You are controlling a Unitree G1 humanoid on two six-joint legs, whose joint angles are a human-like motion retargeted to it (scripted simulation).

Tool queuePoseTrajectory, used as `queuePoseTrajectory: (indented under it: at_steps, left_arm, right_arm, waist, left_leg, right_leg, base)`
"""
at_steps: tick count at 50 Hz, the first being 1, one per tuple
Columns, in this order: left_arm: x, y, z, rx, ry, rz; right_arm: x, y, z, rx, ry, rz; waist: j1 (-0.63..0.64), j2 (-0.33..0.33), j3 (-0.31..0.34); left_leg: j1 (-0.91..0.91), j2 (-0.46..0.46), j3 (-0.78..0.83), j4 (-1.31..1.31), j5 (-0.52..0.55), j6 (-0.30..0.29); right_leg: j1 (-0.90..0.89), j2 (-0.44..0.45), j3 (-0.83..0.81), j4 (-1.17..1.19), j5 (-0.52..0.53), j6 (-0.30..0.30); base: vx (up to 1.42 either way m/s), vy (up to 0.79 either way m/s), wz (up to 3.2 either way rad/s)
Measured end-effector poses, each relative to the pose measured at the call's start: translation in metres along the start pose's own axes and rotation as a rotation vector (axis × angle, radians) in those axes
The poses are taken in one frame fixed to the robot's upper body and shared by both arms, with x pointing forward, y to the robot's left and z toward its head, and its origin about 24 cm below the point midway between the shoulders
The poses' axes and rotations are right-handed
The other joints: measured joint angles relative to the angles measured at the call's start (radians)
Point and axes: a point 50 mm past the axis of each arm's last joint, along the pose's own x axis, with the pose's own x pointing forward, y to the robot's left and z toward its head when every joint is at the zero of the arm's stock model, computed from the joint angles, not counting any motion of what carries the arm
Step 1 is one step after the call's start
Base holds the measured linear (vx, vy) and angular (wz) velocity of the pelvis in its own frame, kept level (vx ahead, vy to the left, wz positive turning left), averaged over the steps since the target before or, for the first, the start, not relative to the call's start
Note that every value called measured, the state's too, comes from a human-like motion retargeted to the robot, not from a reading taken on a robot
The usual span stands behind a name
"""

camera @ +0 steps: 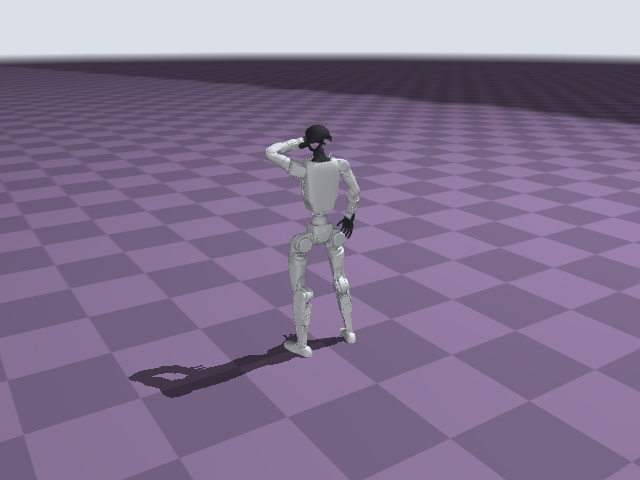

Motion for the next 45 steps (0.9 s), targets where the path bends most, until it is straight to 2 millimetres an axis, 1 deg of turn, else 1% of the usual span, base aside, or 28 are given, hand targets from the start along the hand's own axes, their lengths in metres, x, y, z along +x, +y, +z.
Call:
queuePoseTrajectory:
  at_steps: [2,7,10,13,19,20,22,25,30,32,34,37,42,45]
  left_arm:
    - [-0.007,0.002,0.002,-0.013,0.016,0.016]
    - [-0.034,0.011,0.008,-0.047,0.090,0.081]
    - [-0.041,0.014,0.010,-0.050,0.112,0.100]
    - [-0.033,0.012,0.006,-0.032,0.096,0.077]
    - [0.000,0.000,-0.004,0.037,0.013,-0.019]
    - [0.004,-0.002,-0.005,0.040,0.006,-0.034]
    - [0.003,-0.002,-0.006,0.050,0.007,-0.057]
    - [-0.009,0.002,-0.005,0.054,0.037,-0.067]
    - [-0.042,0.017,0.006,0.045,0.118,-0.019]
    - [-0.051,0.021,0.011,0.061,0.135,-0.003]
    - [-0.053,0.023,0.015,0.043,0.138,0.015]
    - [-0.046,0.021,0.014,0.043,0.117,0.009]
    - [-0.014,0.007,0.005,0.025,0.032,-0.037]
    - [0.000,-0.003,0.002,0.008,-0.007,-0.068]
  right_arm:
    - [0.000,-0.002,0.003,0.008,-0.009,-0.010]
    - [0.000,-0.010,0.012,0.060,-0.056,-0.056]
    - [-0.002,-0.014,0.013,0.089,-0.071,-0.076]
    - [-0.003,-0.015,0.010,0.102,-0.062,-0.082]
    - [-0.001,-0.011,0.006,0.078,-0.036,-0.072]
    - [0.000,-0.011,0.006,0.071,-0.035,-0.070]
    - [0.001,-0.010,0.010,0.056,-0.042,-0.064]
    - [0.002,-0.011,0.017,0.042,-0.066,-0.063]
    - [0.000,-0.015,0.029,0.051,-0.127,-0.081]
    - [-0.001,-0.015,0.028,0.059,-0.140,-0.084]
    - [-0.003,-0.017,0.024,0.070,-0.129,-0.095]
    - [-0.004,-0.016,0.012,0.080,-0.084,-0.094]
    - [-0.005,-0.006,-0.011,0.079,0.016,-0.064]
    - [-0.004,-0.001,-0.016,0.065,0.044,-0.046]
  waist:
    - [0.002,0.001,0.001]
    - [0.007,0.011,0.002]
    - [0.008,0.023,-0.002]
    - [0.005,0.033,-0.010]
    - [-0.005,0.036,-0.021]
    - [-0.007,0.036,-0.022]
    - [-0.010,0.036,-0.021]
    - [-0.011,0.038,-0.019]
    - [-0.007,0.045,-0.011]
    - [-0.002,0.048,-0.011]
    - [-0.004,0.053,-0.011]
    - [-0.005,0.058,-0.013]
    - [-0.002,0.047,-0.016]
    - [-0.001,0.037,-0.014]
  left_leg:
    - [0.001,0.000,0.005,0.000,-0.001,-0.001]
    - [0.005,0.001,0.022,0.000,-0.006,-0.003]
    - [0.005,0.001,0.025,0.000,-0.008,-0.005]
    - [0.003,-0.001,0.018,-0.001,-0.008,-0.006]
    - [-0.003,-0.007,0.002,-0.002,-0.005,-0.004]
    - [-0.003,-0.009,0.001,-0.003,-0.004,-0.004]
    - [0.000,-0.009,0.006,-0.003,-0.005,-0.002]
    - [0.007,-0.008,0.021,-0.003,-0.009,0.000]
    - [0.020,-0.004,0.052,-0.001,-0.017,0.001]
    - [0.024,-0.002,0.062,0.001,-0.022,0.003]
    - [0.023,-0.002,0.058,-0.001,-0.020,0.001]
    - [0.021,-0.002,0.047,-0.001,-0.020,0.001]
    - [0.014,-0.006,0.016,-0.001,-0.017,0.000]
    - [0.011,-0.009,0.008,-0.001,-0.016,0.000]
  right_leg:
    - [-0.002,0.000,0.005,0.000,0.000,-0.001]
    - [-0.009,0.002,0.022,0.001,0.002,-0.001]
    - [-0.011,0.002,0.025,0.001,0.002,0.000]
    - [-0.009,-0.001,0.017,0.000,-0.001,0.000]
    - [-0.005,-0.008,-0.001,0.003,-0.008,0.002]
    - [-0.003,-0.008,-0.001,-0.002,-0.006,0.001]
    - [-0.003,-0.009,0.004,-0.003,-0.006,0.001]
    - [-0.006,-0.007,0.020,-0.002,-0.006,0.002]
    - [-0.015,-0.002,0.051,0.002,-0.004,0.006]
    - [-0.025,-0.003,0.058,0.020,-0.009,0.011]
    - [-0.017,0.000,0.056,0.005,-0.005,0.008]
    - [-0.011,-0.001,0.044,0.004,-0.007,0.007]
    - [0.003,-0.006,0.014,0.001,-0.012,0.003]
    - [0.007,-0.009,0.006,0.000,-0.013,0.001]
  base:
    - [0.00,0.00,0.00]
    - [0.00,0.00,-0.07]
    - [0.00,0.00,0.00]
    - [0.00,0.00,0.00]
    - [0.00,0.00,0.03]
    - [0.00,0.00,0.00]
    - [0.00,0.00,0.00]
    - [0.02,-0.01,-0.26]
    - [0.02,-0.01,-0.32]
    - [0.01,0.00,-0.13]
    - [0.00,0.00,0.00]
    - [0.01,0.01,0.15]
    - [0.01,0.01,0.30]
    - [0.00,0.00,0.07]
